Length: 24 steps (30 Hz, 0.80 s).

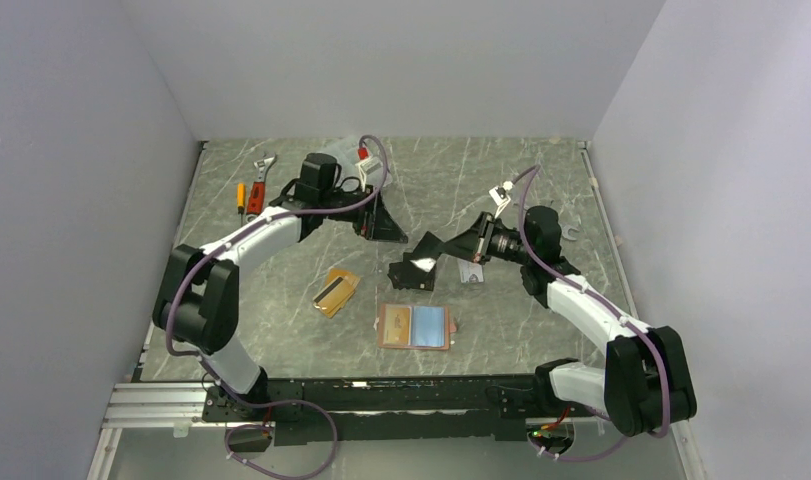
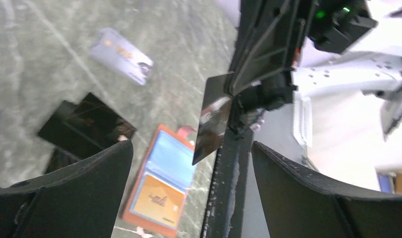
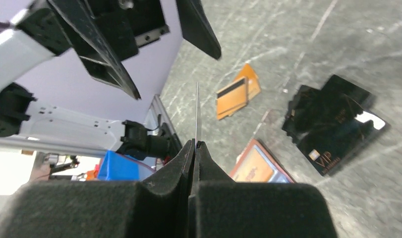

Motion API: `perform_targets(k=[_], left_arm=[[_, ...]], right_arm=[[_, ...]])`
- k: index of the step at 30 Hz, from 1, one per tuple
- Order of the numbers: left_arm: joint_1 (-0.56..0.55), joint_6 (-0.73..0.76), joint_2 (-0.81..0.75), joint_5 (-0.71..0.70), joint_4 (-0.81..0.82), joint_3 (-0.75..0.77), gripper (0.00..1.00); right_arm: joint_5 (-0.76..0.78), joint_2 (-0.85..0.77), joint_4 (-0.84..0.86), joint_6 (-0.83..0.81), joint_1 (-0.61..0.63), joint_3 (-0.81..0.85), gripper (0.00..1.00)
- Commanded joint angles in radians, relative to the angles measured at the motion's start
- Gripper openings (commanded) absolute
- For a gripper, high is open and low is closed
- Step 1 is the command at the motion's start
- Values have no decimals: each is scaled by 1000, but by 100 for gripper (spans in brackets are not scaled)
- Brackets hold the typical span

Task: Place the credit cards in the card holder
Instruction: Place the credit card at the center of the board.

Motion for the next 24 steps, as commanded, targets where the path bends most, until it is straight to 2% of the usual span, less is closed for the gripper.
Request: perform_targets(k=[1, 3, 7, 13, 18, 20, 21, 24], left_arm=[[-11, -175, -42, 191, 304, -106, 90], [-15, -246, -59, 213, 399, -140, 81], [-22, -231, -76, 226, 374, -129, 71], [-25, -301, -78, 255, 466, -145, 55], [-32, -309, -73, 267, 480, -143, 27], [-34, -299, -70, 270, 470, -137, 7], [-34, -289, -70, 269, 455, -134, 0], [-34, -281, -70, 266, 443, -128, 0]], right_arm=[[-113, 3, 198, 98, 10, 60, 0], [-123, 17, 234, 126, 23, 74, 0], [-124, 49, 291, 164, 39, 92, 0], [-102, 82, 216, 113, 79, 147, 0], [-92, 98, 171, 78, 87, 175, 0], [-88, 103, 157, 66, 87, 186, 0], [-89, 106, 154, 64, 86, 191, 0], [-83, 113, 159, 70, 86, 203, 0]])
